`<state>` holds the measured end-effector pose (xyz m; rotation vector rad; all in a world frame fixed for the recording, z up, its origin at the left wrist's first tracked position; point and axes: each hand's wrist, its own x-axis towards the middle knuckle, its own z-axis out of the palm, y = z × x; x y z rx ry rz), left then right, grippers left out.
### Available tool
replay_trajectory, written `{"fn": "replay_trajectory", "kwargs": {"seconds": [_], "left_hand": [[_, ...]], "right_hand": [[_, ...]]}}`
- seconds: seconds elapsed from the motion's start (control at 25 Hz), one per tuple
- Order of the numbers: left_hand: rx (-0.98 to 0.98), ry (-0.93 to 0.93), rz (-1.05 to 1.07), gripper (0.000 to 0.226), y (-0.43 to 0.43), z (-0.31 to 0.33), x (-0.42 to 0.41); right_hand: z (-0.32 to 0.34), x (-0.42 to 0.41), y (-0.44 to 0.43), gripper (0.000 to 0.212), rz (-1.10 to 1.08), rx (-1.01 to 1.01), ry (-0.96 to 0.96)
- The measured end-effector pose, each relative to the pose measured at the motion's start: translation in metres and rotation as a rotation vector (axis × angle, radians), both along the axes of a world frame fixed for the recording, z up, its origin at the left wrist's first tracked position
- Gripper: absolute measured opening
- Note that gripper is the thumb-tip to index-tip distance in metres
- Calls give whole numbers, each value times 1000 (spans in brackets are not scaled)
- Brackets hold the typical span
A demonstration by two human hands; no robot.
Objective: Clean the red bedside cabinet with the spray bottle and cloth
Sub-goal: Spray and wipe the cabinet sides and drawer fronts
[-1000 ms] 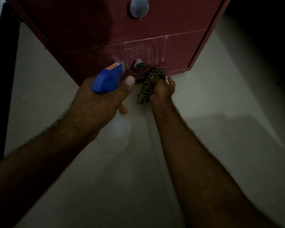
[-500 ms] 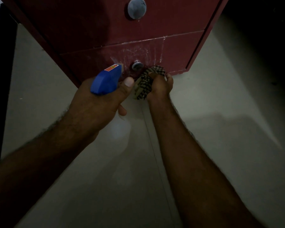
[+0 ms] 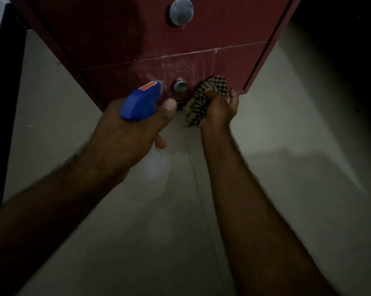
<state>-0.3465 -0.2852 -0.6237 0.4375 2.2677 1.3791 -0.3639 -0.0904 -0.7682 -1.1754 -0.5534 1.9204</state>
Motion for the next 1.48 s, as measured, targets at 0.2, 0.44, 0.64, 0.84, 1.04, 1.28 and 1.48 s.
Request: {"fn": "replay_trajectory", "kwargs": {"seconds": [0.2,0.44,0.64,0.84,1.04,1.28,1.48], "left_hand": [[-4,-14,-26,24,4,3,1],[-25,3,-20,25,6,5,5],[-22,4,-30,20,3,7,4],[-12,9,-15,21,0,10,4],[-26,-6,-7,22,-1,9,4],[-37,10,-16,19,-5,9,4],[-37,28,-19,21,-9,13,3]], "right_hand": [[14,-1,3,74,-6,36,24],[21,1,4,69,6,7,-22],[32,-2,1,73,3,68,40],[39,-5,3,68,-22,68,-16],[49,-4,8,78,-61,199,-5],[40,-9,-4,80,104,423,-83],[34,-2,9,78,19,375,-115]]}}
